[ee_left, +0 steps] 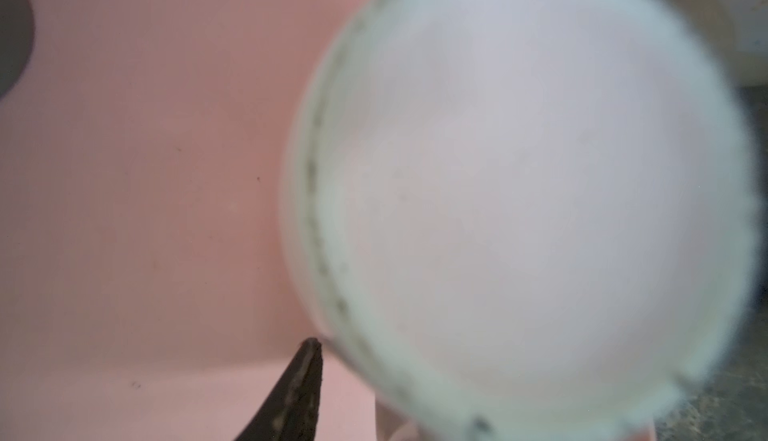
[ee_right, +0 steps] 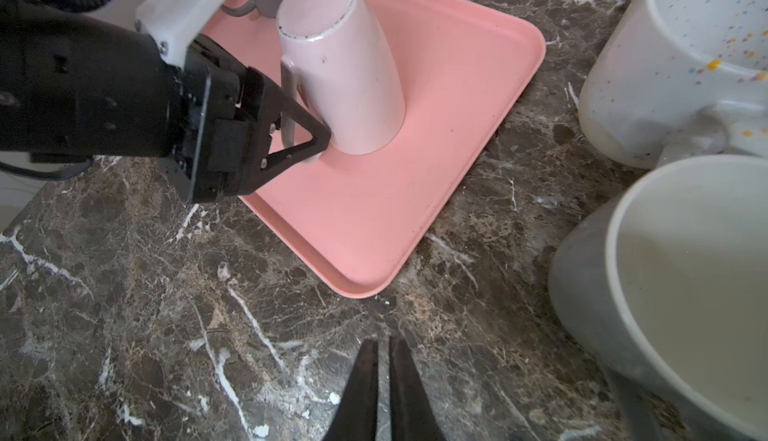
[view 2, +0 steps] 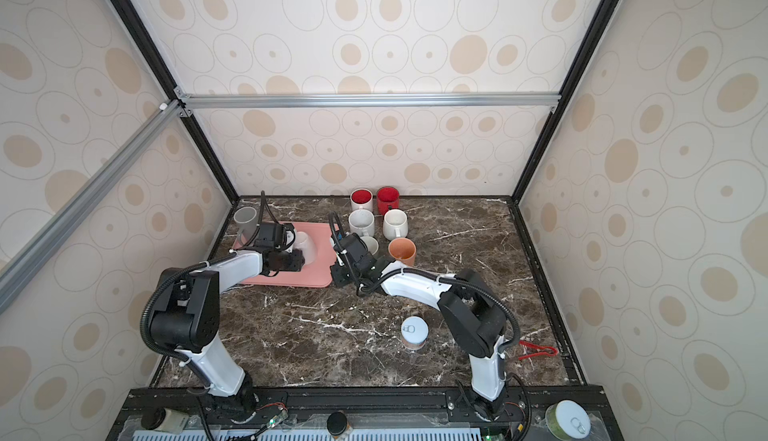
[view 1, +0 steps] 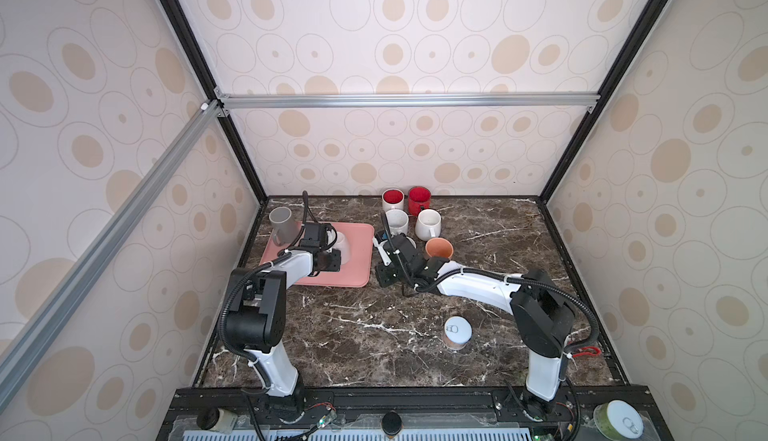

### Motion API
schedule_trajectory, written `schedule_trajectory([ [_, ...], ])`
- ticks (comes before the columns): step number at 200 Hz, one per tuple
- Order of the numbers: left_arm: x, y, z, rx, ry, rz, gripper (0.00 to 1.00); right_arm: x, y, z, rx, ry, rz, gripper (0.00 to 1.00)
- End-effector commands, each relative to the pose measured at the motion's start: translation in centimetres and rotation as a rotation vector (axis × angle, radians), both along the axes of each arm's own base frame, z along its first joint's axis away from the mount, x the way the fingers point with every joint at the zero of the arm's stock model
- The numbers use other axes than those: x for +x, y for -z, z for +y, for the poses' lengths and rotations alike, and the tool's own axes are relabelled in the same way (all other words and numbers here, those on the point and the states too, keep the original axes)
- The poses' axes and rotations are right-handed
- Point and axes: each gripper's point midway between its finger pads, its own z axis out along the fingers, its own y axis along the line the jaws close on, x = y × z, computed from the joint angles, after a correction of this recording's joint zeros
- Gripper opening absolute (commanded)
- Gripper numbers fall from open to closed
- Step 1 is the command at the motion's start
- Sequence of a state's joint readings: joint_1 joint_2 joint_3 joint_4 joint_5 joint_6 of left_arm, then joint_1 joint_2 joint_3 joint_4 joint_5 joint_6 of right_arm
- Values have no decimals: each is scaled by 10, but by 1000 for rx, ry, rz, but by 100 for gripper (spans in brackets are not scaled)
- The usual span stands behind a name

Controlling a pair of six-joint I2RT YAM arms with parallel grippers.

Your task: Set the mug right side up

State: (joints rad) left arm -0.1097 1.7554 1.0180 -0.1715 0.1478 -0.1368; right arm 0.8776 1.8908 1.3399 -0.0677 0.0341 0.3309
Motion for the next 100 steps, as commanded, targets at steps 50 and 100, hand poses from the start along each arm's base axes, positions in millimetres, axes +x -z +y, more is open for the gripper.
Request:
schedule_trajectory([
  [50, 12, -20, 4, 29, -15, -66, 42, -3, -13, -2, 13, 2, -15, 11],
  [100, 14, -28, 3, 28, -8, -88, 39, -3, -12, -2, 12, 0, -12, 11],
])
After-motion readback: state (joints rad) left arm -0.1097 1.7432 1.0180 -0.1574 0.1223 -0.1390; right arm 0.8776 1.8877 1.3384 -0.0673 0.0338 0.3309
